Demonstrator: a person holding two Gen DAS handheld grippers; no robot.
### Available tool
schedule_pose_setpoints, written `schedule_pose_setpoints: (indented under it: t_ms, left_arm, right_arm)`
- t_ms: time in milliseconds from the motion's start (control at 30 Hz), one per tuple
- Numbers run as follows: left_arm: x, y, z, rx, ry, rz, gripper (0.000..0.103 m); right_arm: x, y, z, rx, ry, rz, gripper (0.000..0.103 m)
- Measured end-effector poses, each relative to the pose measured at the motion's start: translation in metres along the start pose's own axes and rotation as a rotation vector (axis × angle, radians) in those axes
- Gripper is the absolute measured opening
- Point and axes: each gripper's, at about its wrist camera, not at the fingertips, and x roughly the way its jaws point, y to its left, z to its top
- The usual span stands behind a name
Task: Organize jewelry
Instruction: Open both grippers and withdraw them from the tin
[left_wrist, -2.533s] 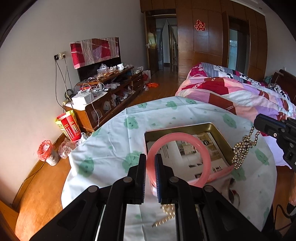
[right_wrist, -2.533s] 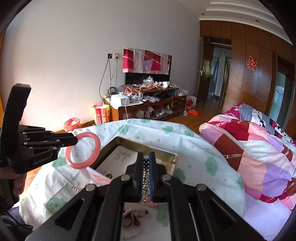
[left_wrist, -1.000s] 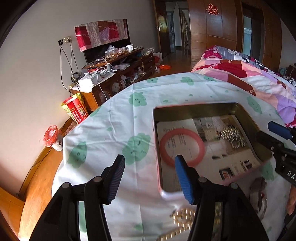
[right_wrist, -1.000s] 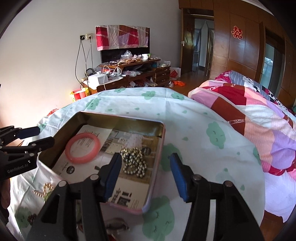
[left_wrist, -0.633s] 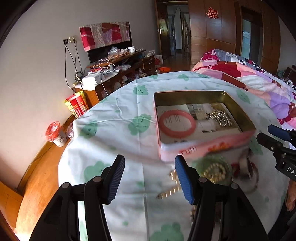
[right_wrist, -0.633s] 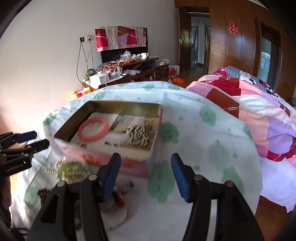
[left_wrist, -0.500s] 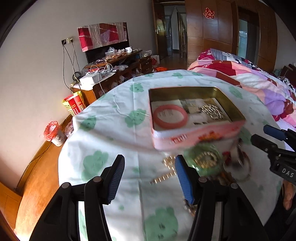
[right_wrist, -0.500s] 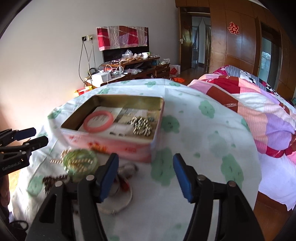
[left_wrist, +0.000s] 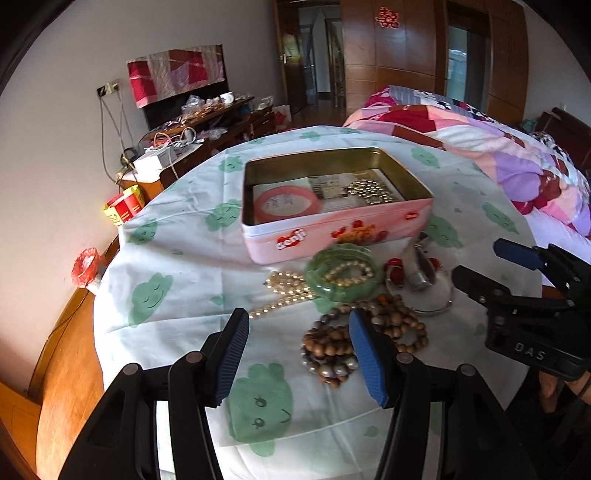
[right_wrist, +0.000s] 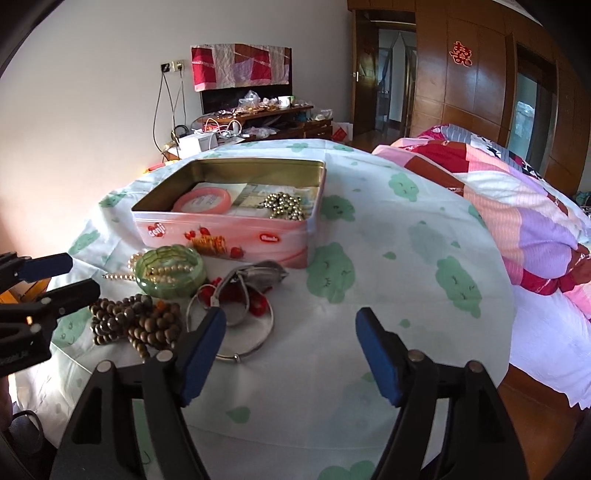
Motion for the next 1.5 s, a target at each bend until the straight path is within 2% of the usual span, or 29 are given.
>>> schedule_pose_setpoints:
  t_ms: [533,600,633,733,767,867,1100,1233,1333,1400,1500]
  left_arm:
    - [0.006,-0.020,-0.010,0.070,0.023,-0.088,0.057]
    - [0.009,-0.019,-0.010,0.065,0.034,-0.103,0.040]
    - [0.010,-0.018,-0.010,0.061,0.035,-0.109,0.038]
    - [0.007,-0.013,-0.008,0.041,0.026,-0.132,0.021]
    - [0.005,-0.011,-0.007,0.034,0.020,-0.136,0.008]
    - [0.002,-0.006,-0.004,0.017,0.012,-0.160,0.000]
    - [0.000,0.002,-0.001,-0.015,0.005,-0.187,0.000]
    - [0.001,0.011,0.002,-0.037,-0.002,-0.154,0.000]
    - [0.014,0.028,0.001,-0.066,0.046,-0.109,0.000]
    - [0.027,0.040,-0.003,-0.080,0.100,-0.044,0.000]
    - [0.037,0.049,-0.007,-0.106,0.134,-0.042,0.000]
  right_arm:
    - [0.005,0.003,-0.006,-0.005,0.017,-0.024,0.082]
    - [0.006,0.004,-0.007,-0.007,0.017,-0.025,0.083]
    - [0.006,0.004,-0.007,-0.009,0.017,-0.025,0.083]
    - [0.007,0.004,-0.007,-0.012,0.017,-0.025,0.083]
    - [0.007,0.004,-0.008,-0.013,0.017,-0.025,0.083]
    - [0.007,0.005,-0.008,-0.012,0.016,-0.025,0.083]
    - [0.008,0.005,-0.008,-0.012,0.019,-0.025,0.083]
    - [0.009,0.007,-0.008,-0.015,0.020,-0.025,0.083]
    - [0.009,0.007,-0.008,-0.015,0.020,-0.025,0.083]
    - [0.009,0.007,-0.009,-0.015,0.018,-0.024,0.083]
    - [0.009,0.008,-0.009,-0.018,0.022,-0.023,0.083]
